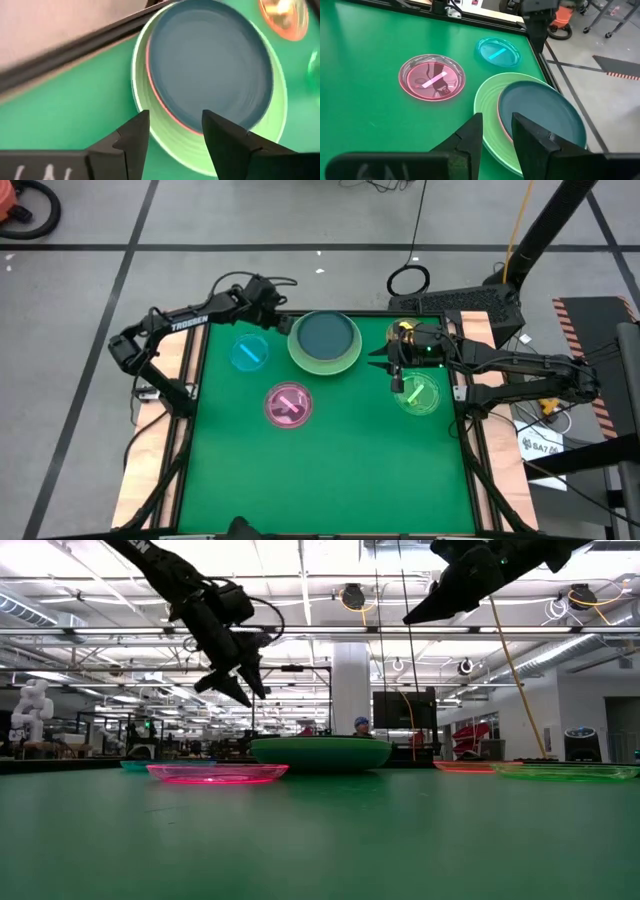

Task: Stack plastic plates
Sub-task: Stack the green plate on top of the dark blue plate

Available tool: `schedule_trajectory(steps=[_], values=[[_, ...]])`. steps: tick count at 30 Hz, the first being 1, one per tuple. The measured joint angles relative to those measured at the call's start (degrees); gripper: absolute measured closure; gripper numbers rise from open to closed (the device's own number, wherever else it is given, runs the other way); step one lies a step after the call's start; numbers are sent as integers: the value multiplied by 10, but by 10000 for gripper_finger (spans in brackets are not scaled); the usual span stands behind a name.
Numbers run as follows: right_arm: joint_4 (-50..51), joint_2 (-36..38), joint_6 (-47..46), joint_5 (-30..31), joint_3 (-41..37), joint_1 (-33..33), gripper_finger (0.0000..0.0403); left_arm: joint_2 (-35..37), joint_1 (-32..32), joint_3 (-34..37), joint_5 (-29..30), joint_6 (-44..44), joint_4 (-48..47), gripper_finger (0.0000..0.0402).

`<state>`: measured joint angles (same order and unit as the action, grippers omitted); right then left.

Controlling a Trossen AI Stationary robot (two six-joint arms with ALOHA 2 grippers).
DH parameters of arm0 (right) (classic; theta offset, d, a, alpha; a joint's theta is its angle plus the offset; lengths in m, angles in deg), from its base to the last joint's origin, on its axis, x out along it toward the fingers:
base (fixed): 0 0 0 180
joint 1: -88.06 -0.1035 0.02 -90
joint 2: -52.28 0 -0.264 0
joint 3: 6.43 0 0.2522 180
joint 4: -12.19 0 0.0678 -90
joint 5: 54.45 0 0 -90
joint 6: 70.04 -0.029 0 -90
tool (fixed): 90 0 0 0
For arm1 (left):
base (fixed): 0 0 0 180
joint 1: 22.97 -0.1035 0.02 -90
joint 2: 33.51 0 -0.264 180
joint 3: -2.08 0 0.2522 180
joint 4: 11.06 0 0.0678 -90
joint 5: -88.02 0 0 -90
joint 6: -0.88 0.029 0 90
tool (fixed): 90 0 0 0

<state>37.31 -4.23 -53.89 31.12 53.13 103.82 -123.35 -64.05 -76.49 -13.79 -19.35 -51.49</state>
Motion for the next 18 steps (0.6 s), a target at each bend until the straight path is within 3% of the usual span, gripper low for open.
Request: schedule_trajectory(steps=[6, 12, 18], values=[[22, 0, -81, 1, 0, 0, 303, 43, 87, 32, 33, 143, 44, 215], [47, -22, -239, 3, -4, -10, 303, 119, 169, 144, 87, 160, 140, 215], [65, -70, -386, 2, -11, -47, 303, 231, 208, 265, 138, 161, 297, 215]])
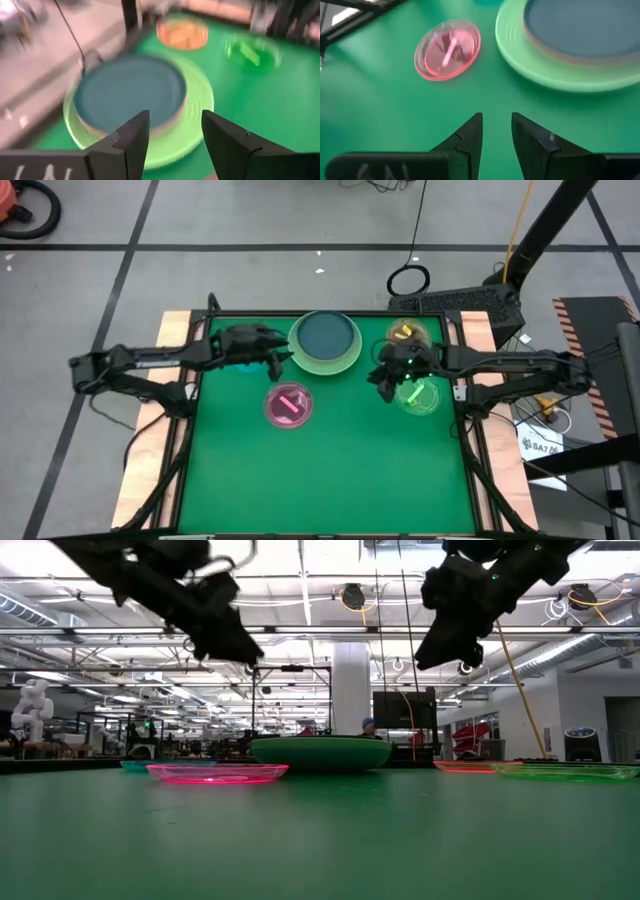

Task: Stack plastic plates
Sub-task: Stack the green plate on top of the dark blue plate

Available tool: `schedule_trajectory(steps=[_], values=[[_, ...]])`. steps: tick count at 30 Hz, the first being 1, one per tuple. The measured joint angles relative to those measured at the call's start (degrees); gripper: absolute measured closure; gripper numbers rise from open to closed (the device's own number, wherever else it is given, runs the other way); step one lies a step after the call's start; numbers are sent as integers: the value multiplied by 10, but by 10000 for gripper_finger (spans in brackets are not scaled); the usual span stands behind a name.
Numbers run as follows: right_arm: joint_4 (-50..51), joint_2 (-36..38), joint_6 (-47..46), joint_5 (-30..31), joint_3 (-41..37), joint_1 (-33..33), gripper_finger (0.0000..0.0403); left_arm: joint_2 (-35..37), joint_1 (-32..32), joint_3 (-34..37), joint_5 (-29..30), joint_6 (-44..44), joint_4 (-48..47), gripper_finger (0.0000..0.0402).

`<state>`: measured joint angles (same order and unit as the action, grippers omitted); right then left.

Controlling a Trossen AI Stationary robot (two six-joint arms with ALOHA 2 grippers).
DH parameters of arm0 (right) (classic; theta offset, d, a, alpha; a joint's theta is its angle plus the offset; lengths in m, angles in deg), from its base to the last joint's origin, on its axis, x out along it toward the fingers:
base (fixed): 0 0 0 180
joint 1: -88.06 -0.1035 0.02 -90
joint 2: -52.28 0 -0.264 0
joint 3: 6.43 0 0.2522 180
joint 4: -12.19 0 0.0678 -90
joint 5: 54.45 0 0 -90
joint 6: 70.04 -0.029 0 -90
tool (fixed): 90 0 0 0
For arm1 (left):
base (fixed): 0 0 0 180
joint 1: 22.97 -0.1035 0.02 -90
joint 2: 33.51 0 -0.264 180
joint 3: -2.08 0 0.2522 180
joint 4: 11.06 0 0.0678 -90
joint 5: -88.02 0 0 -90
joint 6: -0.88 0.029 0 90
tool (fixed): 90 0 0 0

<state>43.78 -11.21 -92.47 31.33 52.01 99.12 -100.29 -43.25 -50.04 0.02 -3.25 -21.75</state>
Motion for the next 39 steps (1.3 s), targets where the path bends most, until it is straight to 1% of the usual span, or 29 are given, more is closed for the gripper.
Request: schedule_trajectory(steps=[3, 5, 7, 10, 13, 16, 19, 23, 27, 31, 35, 37, 39], values=[[1, -20, -61, -1, 0, -19, 303, 53, 8, 35, 29, 26, 75, 215], [2, -31, -104, -2, 0, -29, 303, 84, 11, 43, 37, 53, 121, 215], [12, -36, -143, -3, 0, -39, 303, 113, 10, 43, 40, 80, 144, 215], [25, -43, -211, -8, 0, -54, 303, 149, 8, 43, 43, 111, 141, 215], [50, -46, -282, -37, 1, -75, 304, 181, 6, 43, 43, 127, 124, 215], [88, -53, -333, -45, 18, -106, 310, 195, 1, 43, 47, 133, 116, 215], [89, -73, -353, -19, 54, -136, 320, 200, -4, 43, 47, 135, 116, 215], [125, -118, -337, 41, 115, -162, 334, 200, -9, 43, 49, 165, 107, 215], [244, -170, -329, 78, 171, -164, 347, 200, -16, 43, 51, 170, 112, 215], [408, -225, -378, 102, 203, -152, 359, 200, -20, 43, 54, 169, 117, 215], [527, -266, -422, 102, 203, -141, 361, 200, -20, 43, 56, 169, 117, 215], [555, -278, -428, 88, 199, -140, 356, 200, -20, 43, 56, 169, 117, 215], [561, -286, -424, 58, 196, -138, 345, 200, -20, 43, 56, 169, 117, 215]])
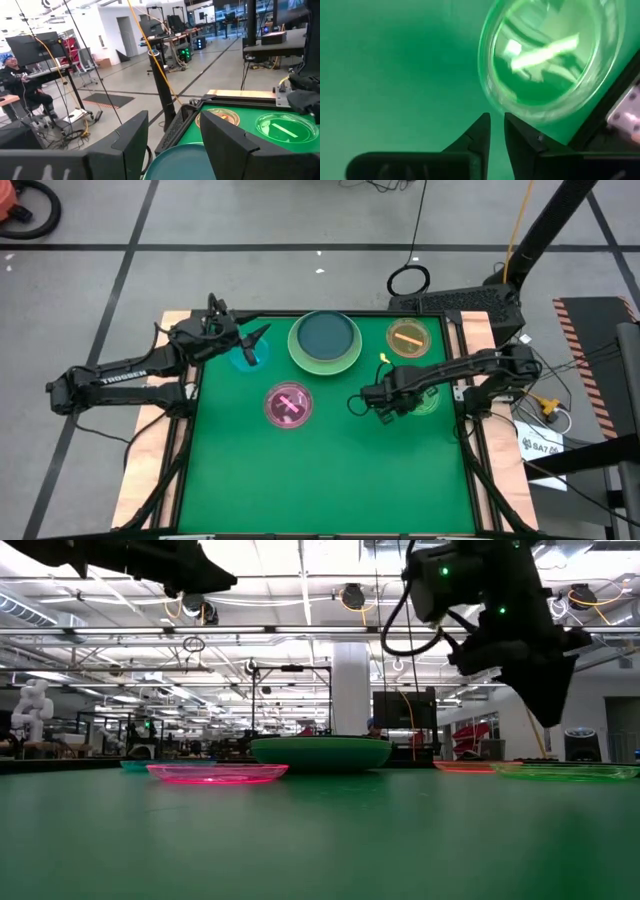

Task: Stack plastic plates
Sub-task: Stack the green plate on top of the dark blue plate

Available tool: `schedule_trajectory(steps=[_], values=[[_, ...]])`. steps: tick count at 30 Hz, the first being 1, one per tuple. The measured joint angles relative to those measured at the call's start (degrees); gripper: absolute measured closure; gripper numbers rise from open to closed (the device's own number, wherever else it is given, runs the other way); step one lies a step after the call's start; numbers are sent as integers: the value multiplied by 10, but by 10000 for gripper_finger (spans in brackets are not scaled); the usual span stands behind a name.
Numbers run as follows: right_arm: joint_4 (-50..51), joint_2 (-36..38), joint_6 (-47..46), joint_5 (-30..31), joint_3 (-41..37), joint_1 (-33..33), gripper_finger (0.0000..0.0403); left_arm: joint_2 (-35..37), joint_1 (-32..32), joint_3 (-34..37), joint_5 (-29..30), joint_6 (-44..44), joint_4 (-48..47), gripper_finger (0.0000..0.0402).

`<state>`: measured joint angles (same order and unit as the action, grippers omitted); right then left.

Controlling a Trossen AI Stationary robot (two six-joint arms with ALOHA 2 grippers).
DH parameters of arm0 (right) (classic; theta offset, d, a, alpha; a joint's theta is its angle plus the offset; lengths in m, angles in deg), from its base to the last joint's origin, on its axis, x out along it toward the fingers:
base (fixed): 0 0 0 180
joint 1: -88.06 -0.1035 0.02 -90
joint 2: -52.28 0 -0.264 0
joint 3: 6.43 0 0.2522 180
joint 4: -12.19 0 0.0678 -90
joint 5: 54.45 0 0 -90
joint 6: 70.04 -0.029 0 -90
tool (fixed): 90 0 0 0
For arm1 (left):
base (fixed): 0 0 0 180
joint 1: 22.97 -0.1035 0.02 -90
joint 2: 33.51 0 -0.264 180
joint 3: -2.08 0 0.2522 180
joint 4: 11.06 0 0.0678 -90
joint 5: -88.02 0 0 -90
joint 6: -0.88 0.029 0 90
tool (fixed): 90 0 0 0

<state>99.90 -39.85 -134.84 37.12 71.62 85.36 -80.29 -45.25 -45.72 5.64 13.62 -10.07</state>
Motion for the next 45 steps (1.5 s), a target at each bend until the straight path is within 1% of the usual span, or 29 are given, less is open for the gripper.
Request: schedule_trajectory(steps=[4, 11, 14, 17, 22, 25, 29, 36, 40, 45], values=[[-23, -5, 22, -32, -2, 4, 313, 0, 0, 0, 0, -2, 0, 215], [-67, -5, 52, -30, -2, 12, 248, 0, 0, 0, 0, -2, -1, 215], [-80, -5, 46, -12, -2, 21, 230, 0, 0, 0, 0, -1, -1, 215], [-91, -5, 41, 0, -2, 29, 222, 0, 0, 0, 0, 0, -1, 215], [-129, -4, 40, -1, -21, 40, 220, 0, 0, 0, 0, 1, -2, 215], [-134, -4, 32, 0, -38, 46, 220, 0, 0, 0, 1, 1, -2, 215], [-143, -4, 26, 24, -68, 52, 220, 0, 0, 0, 1, 2, -5, 215], [-230, -4, 25, 29, -124, 54, 223, 0, 0, 0, 1, 5, -5, 215], [-247, -2, 28, 31, -136, 54, 242, 0, 0, 0, 1, 6, -5, 215], [-255, -3, 42, 41, -137, 53, 281, 0, 0, 0, 1, 6, -5, 215]])
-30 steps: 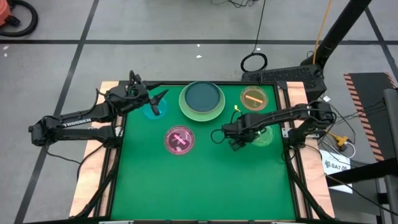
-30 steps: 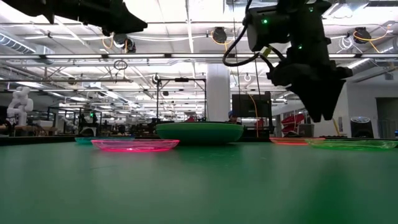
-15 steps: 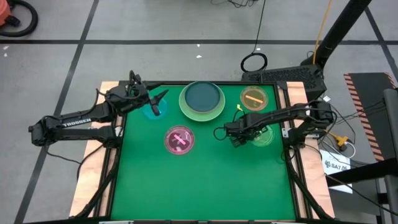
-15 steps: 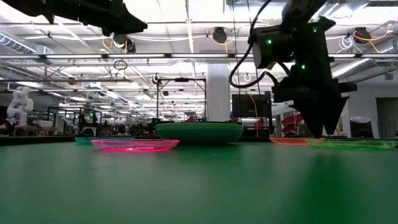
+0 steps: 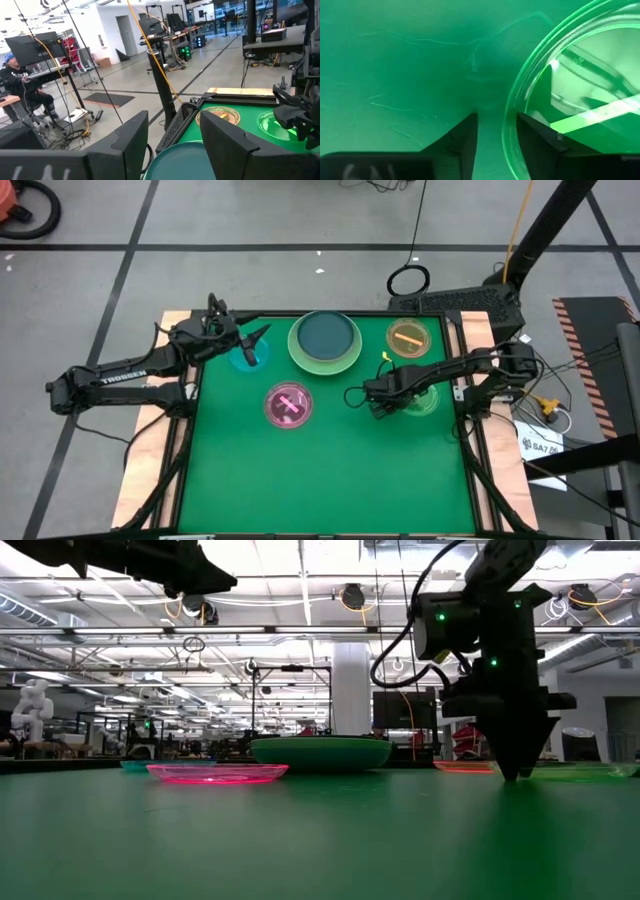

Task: Stack plastic plates
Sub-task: Stack the green plate on top of the dark blue plate

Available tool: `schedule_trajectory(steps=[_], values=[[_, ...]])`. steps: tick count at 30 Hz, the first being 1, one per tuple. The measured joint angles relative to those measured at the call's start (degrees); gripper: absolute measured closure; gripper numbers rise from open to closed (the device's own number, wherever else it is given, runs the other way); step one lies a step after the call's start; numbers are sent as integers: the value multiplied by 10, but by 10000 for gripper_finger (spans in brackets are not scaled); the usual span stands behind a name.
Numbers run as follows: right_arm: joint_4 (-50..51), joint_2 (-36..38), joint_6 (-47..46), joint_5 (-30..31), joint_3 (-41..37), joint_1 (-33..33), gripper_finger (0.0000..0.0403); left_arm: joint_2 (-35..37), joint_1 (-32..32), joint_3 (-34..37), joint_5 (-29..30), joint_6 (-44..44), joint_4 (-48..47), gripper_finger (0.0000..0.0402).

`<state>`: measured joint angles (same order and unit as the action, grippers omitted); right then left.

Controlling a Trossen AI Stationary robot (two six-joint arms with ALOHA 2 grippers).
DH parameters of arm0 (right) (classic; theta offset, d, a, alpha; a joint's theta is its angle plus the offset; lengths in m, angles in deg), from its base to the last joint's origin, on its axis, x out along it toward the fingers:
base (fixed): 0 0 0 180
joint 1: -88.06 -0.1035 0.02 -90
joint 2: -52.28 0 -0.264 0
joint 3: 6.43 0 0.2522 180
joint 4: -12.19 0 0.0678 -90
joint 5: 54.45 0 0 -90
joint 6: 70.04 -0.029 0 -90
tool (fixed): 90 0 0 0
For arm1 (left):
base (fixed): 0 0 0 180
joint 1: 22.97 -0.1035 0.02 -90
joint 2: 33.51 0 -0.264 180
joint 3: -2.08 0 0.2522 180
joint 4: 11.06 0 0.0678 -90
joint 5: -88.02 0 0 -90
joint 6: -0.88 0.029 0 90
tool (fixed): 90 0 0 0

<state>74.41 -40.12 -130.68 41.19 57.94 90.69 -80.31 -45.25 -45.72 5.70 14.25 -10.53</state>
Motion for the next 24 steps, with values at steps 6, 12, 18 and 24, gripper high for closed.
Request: schedule_trajectory(steps=[6, 12, 18, 24], values=[[-3, -1, 13, 0, 0, 0, 325, 0, 0, 0, 0, 0, 0, 215], [1, -2, 27, 2, 5, -1, 366, 0, 0, 0, 0, 0, 0, 215], [25, -3, 65, 10, 37, 0, 400, 0, 0, 0, 0, 0, 0, 215], [65, -3, 90, 13, 80, -1, 401, 0, 0, 0, 0, -1, -2, 215]])
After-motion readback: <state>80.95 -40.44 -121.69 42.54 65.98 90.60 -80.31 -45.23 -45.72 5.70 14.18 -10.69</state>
